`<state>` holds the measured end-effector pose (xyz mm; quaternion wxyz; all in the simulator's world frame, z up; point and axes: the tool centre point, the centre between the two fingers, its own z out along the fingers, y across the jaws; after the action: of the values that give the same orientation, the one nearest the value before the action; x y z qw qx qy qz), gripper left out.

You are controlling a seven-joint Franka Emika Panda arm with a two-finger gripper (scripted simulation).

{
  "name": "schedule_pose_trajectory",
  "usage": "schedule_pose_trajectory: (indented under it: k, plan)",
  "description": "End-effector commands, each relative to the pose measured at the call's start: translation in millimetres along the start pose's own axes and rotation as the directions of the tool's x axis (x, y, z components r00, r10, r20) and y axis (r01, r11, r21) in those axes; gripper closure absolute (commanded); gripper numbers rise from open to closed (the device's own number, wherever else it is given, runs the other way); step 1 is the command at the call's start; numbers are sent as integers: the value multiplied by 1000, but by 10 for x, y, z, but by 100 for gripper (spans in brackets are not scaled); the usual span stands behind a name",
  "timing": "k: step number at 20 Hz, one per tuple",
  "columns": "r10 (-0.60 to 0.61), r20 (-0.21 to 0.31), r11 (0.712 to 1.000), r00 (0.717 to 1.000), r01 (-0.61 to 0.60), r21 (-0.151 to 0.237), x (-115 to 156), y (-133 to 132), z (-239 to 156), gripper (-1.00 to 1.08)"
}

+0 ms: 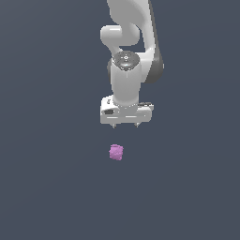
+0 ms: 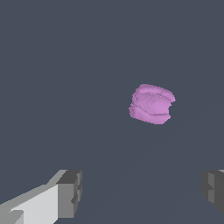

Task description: Pick up the object and move it to a goal position.

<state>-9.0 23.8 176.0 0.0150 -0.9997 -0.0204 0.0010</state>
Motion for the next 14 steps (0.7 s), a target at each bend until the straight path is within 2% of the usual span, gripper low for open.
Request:
schedule_pose_trajectory:
  k: [1,4,9,14]
  plan:
    - [0,0,1000,1000,0,0,0,0,0,-92]
    - [-8,-1,1000,1000,8,6,3,-67,-5,-92]
    - [-41,-3,999,999,42,31,-2,-339,-33,-92]
    - [-39,-3,999,999,39,31,4,-334,-27,-92]
